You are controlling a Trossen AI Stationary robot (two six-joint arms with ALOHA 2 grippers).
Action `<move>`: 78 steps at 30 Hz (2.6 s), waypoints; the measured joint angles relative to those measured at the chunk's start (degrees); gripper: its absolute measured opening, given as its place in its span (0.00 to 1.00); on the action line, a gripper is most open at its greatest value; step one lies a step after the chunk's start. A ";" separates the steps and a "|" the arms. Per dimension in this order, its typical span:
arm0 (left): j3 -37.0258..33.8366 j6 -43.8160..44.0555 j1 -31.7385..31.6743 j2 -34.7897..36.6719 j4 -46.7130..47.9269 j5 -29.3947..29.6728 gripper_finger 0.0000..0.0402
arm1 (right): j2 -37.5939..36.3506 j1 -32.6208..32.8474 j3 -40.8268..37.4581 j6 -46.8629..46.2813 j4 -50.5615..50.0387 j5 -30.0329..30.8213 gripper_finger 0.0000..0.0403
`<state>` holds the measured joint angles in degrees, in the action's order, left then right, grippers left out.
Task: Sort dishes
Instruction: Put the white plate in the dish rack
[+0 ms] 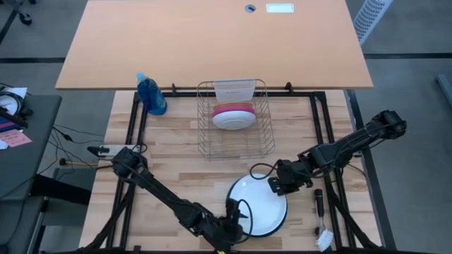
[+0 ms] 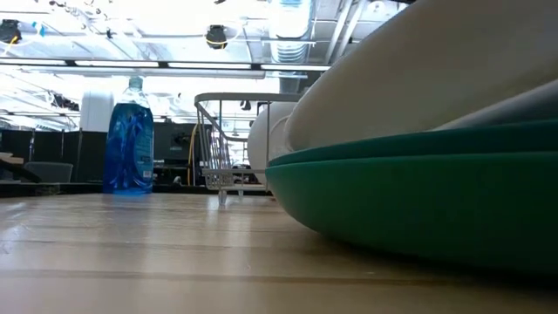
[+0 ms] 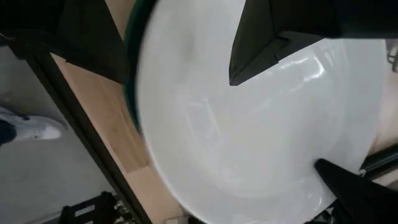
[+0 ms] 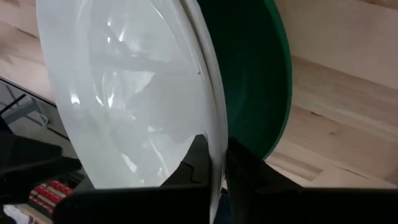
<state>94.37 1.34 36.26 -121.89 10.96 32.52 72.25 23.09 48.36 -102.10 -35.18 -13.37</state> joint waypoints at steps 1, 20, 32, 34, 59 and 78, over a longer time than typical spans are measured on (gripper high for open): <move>0.03 0.17 -0.26 -0.02 -0.13 -0.81 0.68 | 0.00 0.00 0.00 0.04 0.02 0.00 0.05; 0.07 -5.74 -2.87 -1.01 3.93 -3.77 0.68 | 0.07 -0.79 0.02 2.06 0.06 -1.57 0.05; -0.07 -7.82 -4.15 -1.18 4.72 1.48 0.50 | 0.04 -0.81 0.02 2.36 -1.14 -2.91 0.05; -0.07 -6.95 -3.97 -1.18 4.84 1.80 0.43 | 0.02 -0.81 0.02 2.38 -1.15 -3.21 0.05; 0.11 -6.59 -2.51 -0.96 4.43 1.56 0.02 | 0.02 -0.23 0.25 10.08 -4.32 -8.02 0.21; 5.64 -4.46 -2.94 -0.90 9.81 -0.29 0.00 | -4.29 0.96 4.95 23.73 -14.93 -9.48 0.41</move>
<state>100.01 -3.11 33.32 -122.78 20.78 32.23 67.96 24.05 53.30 -78.37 -50.11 -22.84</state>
